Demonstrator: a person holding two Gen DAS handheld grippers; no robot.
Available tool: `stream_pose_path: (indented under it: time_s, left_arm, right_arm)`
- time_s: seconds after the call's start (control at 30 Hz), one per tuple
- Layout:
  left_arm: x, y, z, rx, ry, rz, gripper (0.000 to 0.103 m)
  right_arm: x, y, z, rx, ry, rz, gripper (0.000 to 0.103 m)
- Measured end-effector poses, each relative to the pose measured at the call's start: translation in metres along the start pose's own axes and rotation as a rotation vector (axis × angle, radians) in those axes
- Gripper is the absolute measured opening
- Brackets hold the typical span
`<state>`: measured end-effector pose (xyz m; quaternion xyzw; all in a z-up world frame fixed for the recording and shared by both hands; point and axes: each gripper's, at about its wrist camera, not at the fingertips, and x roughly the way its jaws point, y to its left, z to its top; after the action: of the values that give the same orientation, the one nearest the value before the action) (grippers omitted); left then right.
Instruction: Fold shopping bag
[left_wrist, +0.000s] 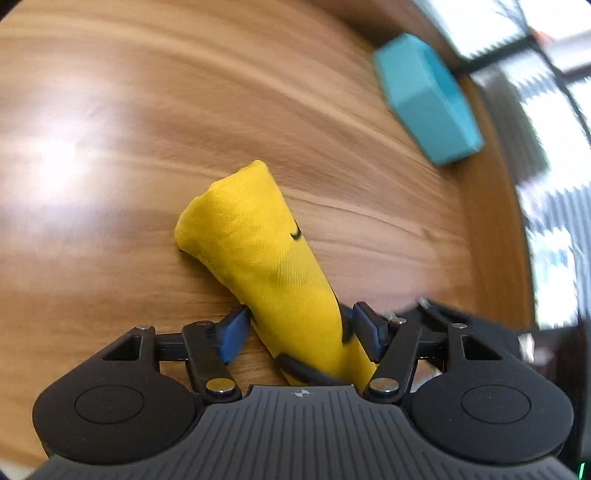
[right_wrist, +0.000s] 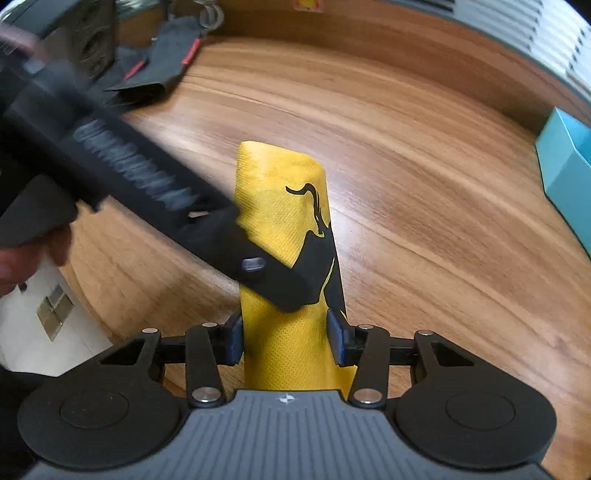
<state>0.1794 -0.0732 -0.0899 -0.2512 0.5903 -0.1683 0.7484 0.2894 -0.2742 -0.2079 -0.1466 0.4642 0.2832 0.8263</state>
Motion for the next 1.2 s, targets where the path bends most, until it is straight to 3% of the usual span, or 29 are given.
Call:
stream_pose_path:
  time_s: [0.03,0.13,0.27,0.33,0.5,0.67,0.73,0.83,0.97,1.07,1.13,1.2]
  left_arm:
    - [0.006,-0.003,-0.001,-0.032,-0.006,0.034,0.056]
    - [0.010,-0.020,-0.001,0.016,-0.017,0.110,0.052]
    - [0.008,-0.024,-0.007,0.026,-0.050,0.133,0.046]
    - [0.003,-0.034,-0.019,0.032,-0.127,0.158,0.043]
    - [-0.003,-0.046,-0.027,0.001,-0.212,0.134,0.040]
    - [-0.006,-0.054,-0.006,-0.012,-0.257,0.113,0.040]
    - [-0.009,-0.050,0.006,-0.029,-0.278,0.111,0.040]
    - [-0.019,-0.071,0.021,0.096,-0.325,0.146,0.040]
    - [-0.049,-0.129,0.020,0.415,-0.400,0.207,0.040]
    - [-0.068,-0.165,0.016,0.625,-0.453,0.239,0.040]
    - [-0.079,-0.175,0.023,0.676,-0.390,0.132,0.040]
    - [-0.094,-0.172,0.030,0.712,-0.305,-0.159,0.040]
  right_arm:
    - [-0.003,0.004,0.000,-0.024,-0.010,-0.001,0.050]
    - [0.000,0.005,-0.008,-0.082,-0.039,-0.014,0.050]
    - [0.005,-0.009,-0.014,-0.055,-0.078,0.001,0.050]
    - [0.007,-0.018,-0.017,-0.051,-0.097,0.017,0.050]
    - [0.002,-0.050,-0.021,0.010,-0.128,0.086,0.056]
    - [-0.029,-0.097,-0.028,0.086,-0.193,0.187,0.057]
    - [-0.049,-0.122,-0.036,0.174,-0.232,0.212,0.056]
    - [-0.090,-0.149,-0.051,0.261,-0.276,0.211,0.055]
    - [-0.118,-0.187,-0.057,0.337,-0.285,0.186,0.051]
    - [-0.141,-0.203,-0.050,0.326,-0.341,0.199,0.052]
    - [-0.154,-0.221,-0.036,0.330,-0.387,0.227,0.052]
    - [-0.168,-0.236,-0.020,0.364,-0.471,0.319,0.052]
